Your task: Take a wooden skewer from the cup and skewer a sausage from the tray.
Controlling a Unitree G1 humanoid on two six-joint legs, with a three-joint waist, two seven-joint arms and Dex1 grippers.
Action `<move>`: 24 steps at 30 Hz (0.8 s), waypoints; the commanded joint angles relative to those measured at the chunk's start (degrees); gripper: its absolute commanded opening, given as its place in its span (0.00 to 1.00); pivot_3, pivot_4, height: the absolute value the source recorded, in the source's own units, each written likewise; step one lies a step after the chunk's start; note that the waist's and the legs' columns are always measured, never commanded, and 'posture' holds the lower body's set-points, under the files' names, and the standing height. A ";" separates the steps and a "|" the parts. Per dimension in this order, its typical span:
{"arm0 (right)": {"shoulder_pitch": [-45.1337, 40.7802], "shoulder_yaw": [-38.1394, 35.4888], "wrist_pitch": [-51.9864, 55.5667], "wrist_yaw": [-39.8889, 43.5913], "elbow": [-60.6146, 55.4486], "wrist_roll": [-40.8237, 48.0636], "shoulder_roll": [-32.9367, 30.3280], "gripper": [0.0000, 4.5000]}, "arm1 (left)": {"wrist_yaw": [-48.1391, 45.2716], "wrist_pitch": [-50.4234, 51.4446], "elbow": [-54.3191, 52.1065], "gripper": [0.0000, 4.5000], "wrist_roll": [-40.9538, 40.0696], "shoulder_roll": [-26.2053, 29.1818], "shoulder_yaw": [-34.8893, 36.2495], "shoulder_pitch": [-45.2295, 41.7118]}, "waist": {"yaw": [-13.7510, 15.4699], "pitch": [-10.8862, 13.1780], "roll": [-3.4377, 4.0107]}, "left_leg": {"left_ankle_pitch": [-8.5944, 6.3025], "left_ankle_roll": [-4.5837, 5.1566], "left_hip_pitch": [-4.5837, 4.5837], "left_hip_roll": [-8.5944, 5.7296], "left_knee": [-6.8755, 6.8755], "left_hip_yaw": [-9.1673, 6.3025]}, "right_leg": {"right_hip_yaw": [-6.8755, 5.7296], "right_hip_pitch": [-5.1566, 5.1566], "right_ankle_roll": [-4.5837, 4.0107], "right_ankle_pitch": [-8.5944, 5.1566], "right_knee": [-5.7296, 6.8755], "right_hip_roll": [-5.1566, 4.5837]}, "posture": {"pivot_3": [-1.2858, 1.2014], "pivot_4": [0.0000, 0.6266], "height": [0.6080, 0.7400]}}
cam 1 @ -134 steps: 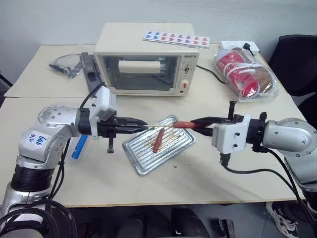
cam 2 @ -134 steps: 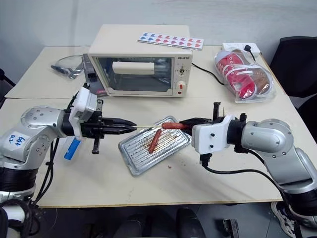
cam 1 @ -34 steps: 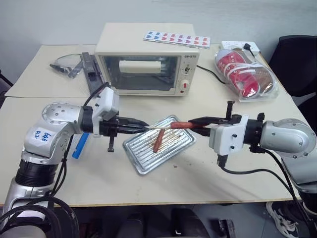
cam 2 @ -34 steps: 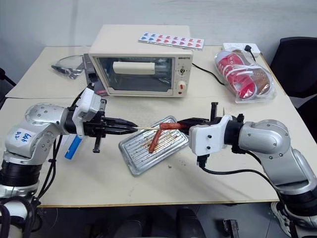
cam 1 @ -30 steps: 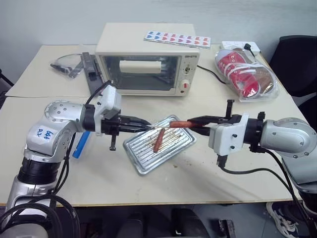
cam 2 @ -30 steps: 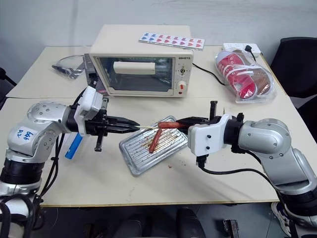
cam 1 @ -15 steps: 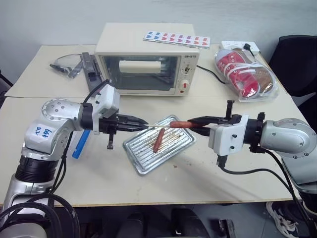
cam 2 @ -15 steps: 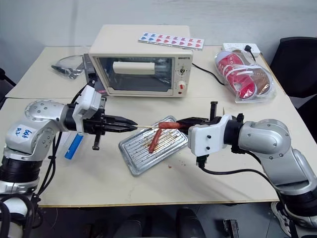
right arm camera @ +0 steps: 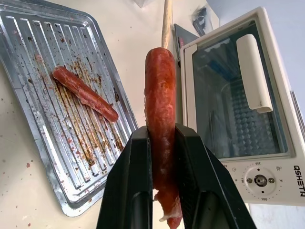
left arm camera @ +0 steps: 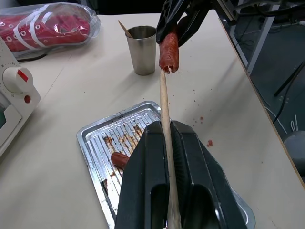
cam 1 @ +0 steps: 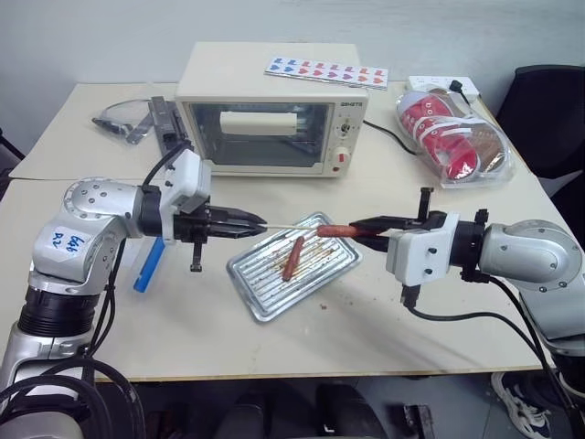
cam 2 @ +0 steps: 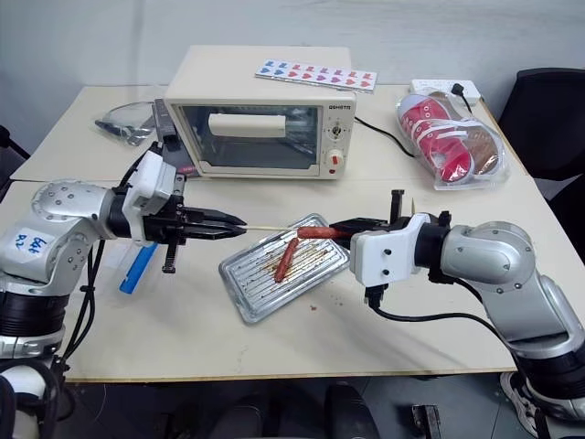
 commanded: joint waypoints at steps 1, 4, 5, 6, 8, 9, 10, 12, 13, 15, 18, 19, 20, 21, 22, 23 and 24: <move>-1.23 -2.06 0.57 -0.29 -1.78 1.00 -0.23 0.11 | 0.23 -0.67 -1.58 0.00 -0.56 -0.46 0.42 -0.15 | 0.00 0.00 0.00 | 0.00 0.00 0.00 0.00 0.00 0.00 | 0.00 0.00 0.00 0.00 0.00 0.00 | 0.52 0.24 1.00; -1.24 -2.07 1.18 -0.32 -2.21 1.21 -0.20 0.11 | 0.23 -0.76 -1.54 0.00 -0.51 -0.78 0.32 -0.17 | 0.04 0.00 0.00 | 0.00 0.00 0.00 0.00 0.00 0.00 | 0.00 0.01 0.00 0.00 0.00 0.00 | 0.52 0.24 1.00; -1.24 -2.05 1.36 -0.33 -2.33 1.25 -0.19 0.11 | 0.25 -0.80 -1.50 0.00 -0.44 -0.93 0.25 -0.24 | 0.04 0.00 0.00 | 0.00 0.00 0.00 0.00 0.00 0.00 | 0.00 0.00 0.00 0.00 0.00 0.00 | 0.52 0.24 1.00; -1.24 -2.00 1.49 -0.34 -2.45 1.27 -0.17 0.11 | 0.24 -0.88 -1.44 0.00 -0.37 -1.09 0.19 -0.34 | 0.03 0.00 0.00 | 0.00 0.00 0.00 0.00 0.00 0.00 | 0.00 0.00 0.00 0.00 0.00 0.00 | 0.52 0.24 1.00; -1.21 -1.93 1.71 -0.36 -2.61 1.35 -0.17 0.11 | 0.24 -0.96 -1.30 0.00 -0.26 -1.35 0.07 -0.57 | 0.01 0.00 0.00 | 0.00 0.00 0.00 0.00 0.00 0.00 | 0.00 0.00 0.00 0.00 0.00 0.00 | 0.52 0.24 1.00; -1.19 -1.91 1.76 -0.37 -2.64 1.38 -0.17 0.11 | 0.24 -0.98 -1.25 0.00 -0.23 -1.43 0.05 -0.64 | 0.00 0.00 0.00 | 0.00 0.00 0.00 0.00 0.00 0.00 | 0.00 0.00 0.00 0.00 0.00 0.00 | 0.52 0.24 1.00; -1.18 -1.84 1.86 -0.37 -2.72 1.38 -0.15 0.11 | 0.18 -1.02 -1.20 0.00 -0.19 -1.46 0.02 -0.71 | 0.00 0.00 0.00 | 0.00 0.00 0.00 0.00 0.00 0.00 | 0.00 0.00 0.00 0.00 0.00 0.00 | 0.52 0.24 1.00; -1.00 -1.68 1.78 -0.37 -2.70 1.23 -0.14 0.11 | 0.08 -1.06 -1.15 0.00 -0.16 -1.50 -0.03 -0.87 | 0.00 0.00 0.00 | 0.00 0.00 0.00 0.00 0.00 0.00 | 0.00 0.00 0.00 0.00 0.00 0.00 | 0.52 0.24 1.00; -0.82 -1.61 1.72 -0.38 -2.59 1.11 -0.15 0.11 | 0.04 -1.04 -1.14 0.00 -0.16 -1.47 -0.04 -0.96 | 0.01 0.00 0.00 | 0.00 0.00 0.00 0.00 0.00 0.00 | 0.00 0.00 0.00 0.00 0.00 0.00 | 0.52 0.24 1.00; -0.60 -1.52 1.50 -0.36 -2.37 0.87 -0.22 0.11 | -0.05 -0.99 -1.13 0.00 -0.19 -1.41 -0.02 -1.10 | 0.01 0.00 0.00 | 0.00 0.00 0.00 0.00 0.00 0.00 | 0.00 0.00 0.00 0.00 0.00 0.00 | 0.52 0.24 1.00; -0.59 -1.42 1.38 -0.49 -1.94 0.40 -0.27 0.11 | -0.22 -0.90 -1.09 0.00 -0.21 -1.18 0.02 -1.24 | 0.01 0.00 0.00 | 0.00 0.00 0.00 0.00 0.00 0.00 | 0.00 0.00 0.00 0.00 0.00 0.00 | 0.52 0.24 1.00; -0.60 -1.41 1.35 -0.53 -1.81 0.28 -0.28 0.11 | -0.28 -0.88 -1.08 0.00 -0.22 -1.11 0.04 -1.28 | 0.00 0.00 0.00 | 0.00 0.00 0.00 0.00 0.00 0.00 | 0.00 0.00 0.00 0.00 0.00 0.00 | 0.52 0.24 1.00; -0.60 -1.37 1.25 -0.56 -1.65 0.17 -0.26 0.11 | -0.40 -0.88 -1.06 0.00 -0.21 -0.98 0.06 -1.30 | 0.01 0.00 0.00 | 0.00 0.00 0.00 0.00 0.00 0.00 | 0.00 0.00 0.00 0.00 0.00 0.00 | 0.52 0.24 1.00; -0.58 -1.35 1.20 -0.56 -1.55 0.10 -0.24 0.11 | -0.51 -0.90 -1.05 0.00 -0.18 -0.85 0.08 -1.30 | 0.01 0.00 0.00 | 0.00 0.00 0.00 0.00 0.00 0.00 | 0.00 0.00 0.00 0.00 0.00 0.00 | 0.52 0.24 1.00; -0.56 -1.34 1.17 -0.56 -1.49 0.04 -0.21 0.11 | -0.59 -0.93 -1.04 0.00 -0.15 -0.76 0.08 -1.30 | 0.01 0.00 0.00 | 0.00 0.00 0.00 0.00 0.00 0.00 | 0.00 0.00 0.00 0.00 0.00 0.00 | 0.52 0.24 1.00; -0.42 -1.38 1.00 -0.56 -1.29 -0.14 -0.26 0.11 | -0.75 -0.98 -0.96 0.00 -0.13 -0.56 0.19 -1.26 | 0.01 0.00 0.00 | 0.00 0.00 0.00 0.00 0.00 0.00 | 0.00 0.00 0.00 0.00 0.00 0.00 | 0.52 0.24 1.00; -0.26 -1.49 0.80 -0.56 -1.03 -0.29 -0.35 0.11 | -0.88 -1.06 -0.75 0.00 -0.03 -0.28 0.33 -1.24 | 0.00 0.00 0.00 | 0.00 0.00 0.00 0.00 0.00 0.00 | 0.00 0.00 0.00 0.00 0.00 0.00 | 0.52 0.24 1.00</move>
